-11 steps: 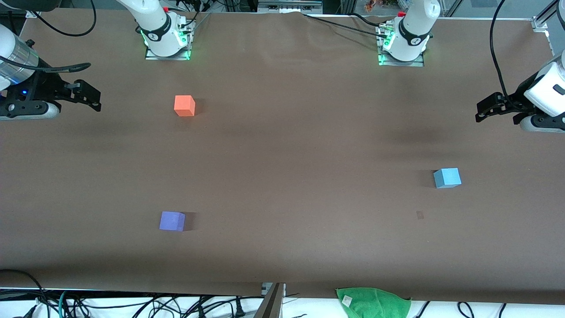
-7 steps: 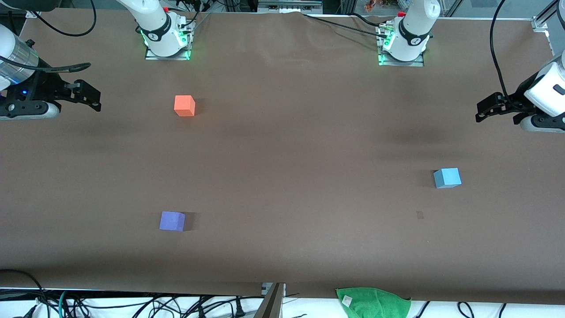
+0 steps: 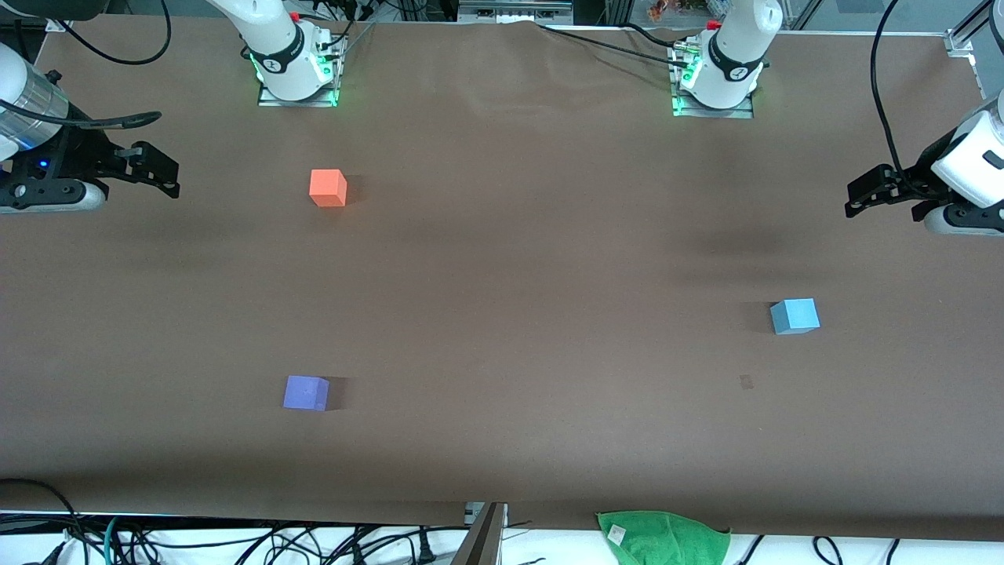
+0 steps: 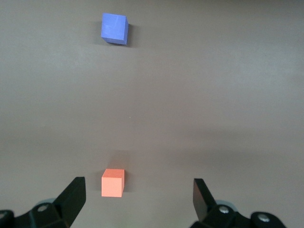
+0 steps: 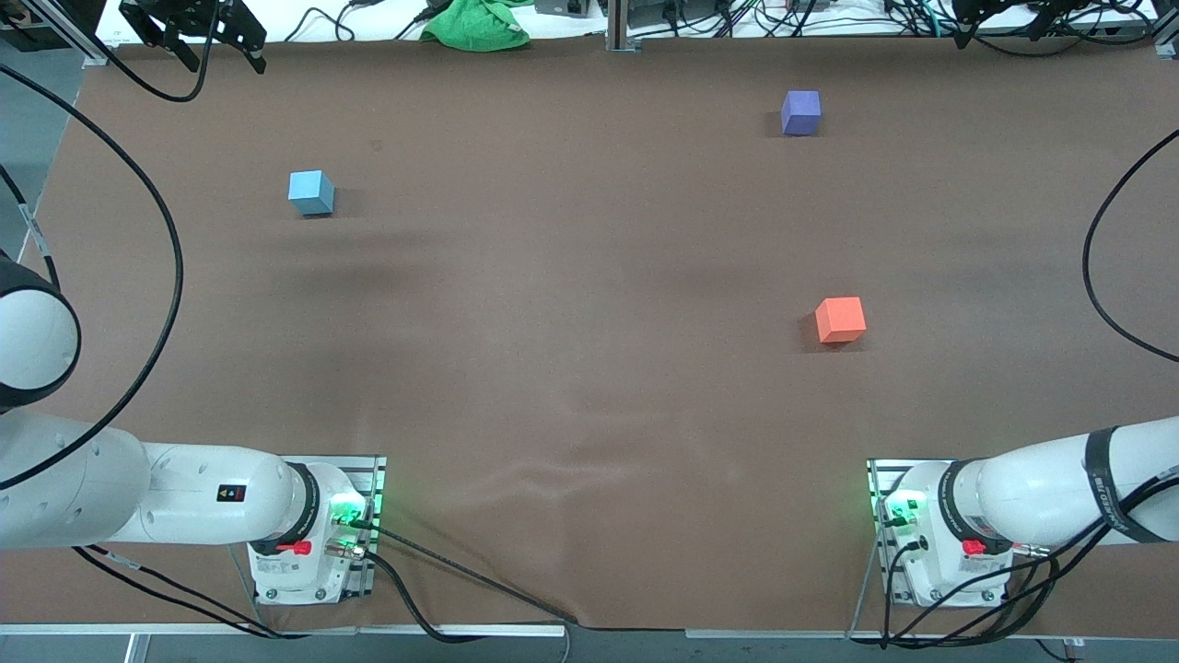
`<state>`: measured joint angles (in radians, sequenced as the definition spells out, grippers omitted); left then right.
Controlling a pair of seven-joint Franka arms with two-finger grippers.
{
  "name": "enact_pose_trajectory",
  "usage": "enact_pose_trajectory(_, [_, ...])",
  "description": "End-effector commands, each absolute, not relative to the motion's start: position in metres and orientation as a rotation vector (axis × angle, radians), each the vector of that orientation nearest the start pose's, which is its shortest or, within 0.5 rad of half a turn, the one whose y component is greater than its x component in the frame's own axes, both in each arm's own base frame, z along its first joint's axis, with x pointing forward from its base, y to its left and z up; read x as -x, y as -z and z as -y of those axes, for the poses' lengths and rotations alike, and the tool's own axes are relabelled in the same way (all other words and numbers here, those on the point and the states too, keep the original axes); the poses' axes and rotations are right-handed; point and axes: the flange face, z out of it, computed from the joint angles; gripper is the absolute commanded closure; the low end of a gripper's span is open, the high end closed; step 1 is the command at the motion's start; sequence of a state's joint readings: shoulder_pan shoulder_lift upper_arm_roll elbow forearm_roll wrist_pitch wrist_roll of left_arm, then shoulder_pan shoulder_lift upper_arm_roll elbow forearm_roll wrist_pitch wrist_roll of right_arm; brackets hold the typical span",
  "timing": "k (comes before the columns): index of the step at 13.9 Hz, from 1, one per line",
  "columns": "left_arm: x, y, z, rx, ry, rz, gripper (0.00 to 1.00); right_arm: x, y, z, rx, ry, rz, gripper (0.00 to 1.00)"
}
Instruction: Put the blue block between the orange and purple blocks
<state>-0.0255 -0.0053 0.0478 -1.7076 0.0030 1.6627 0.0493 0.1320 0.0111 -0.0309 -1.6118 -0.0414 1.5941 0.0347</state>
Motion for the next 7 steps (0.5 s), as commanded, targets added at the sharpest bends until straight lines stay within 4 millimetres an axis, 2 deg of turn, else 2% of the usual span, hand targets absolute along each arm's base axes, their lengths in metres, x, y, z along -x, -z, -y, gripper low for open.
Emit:
enact_pose_trajectory(1, [-0.557, -0.570, -0.013, 3.163, -0.098, -0.050, 0.00, -0.559, -0.606, -0.048, 3.184, -0.028, 0.124, 0.00])
enact_pose_trajectory(7, [-0.569, -0.567, -0.014, 3.152, -0.098, -0.049, 0.00, -0.559, -0.606, -0.048, 3.184, -0.030, 0.124, 0.00])
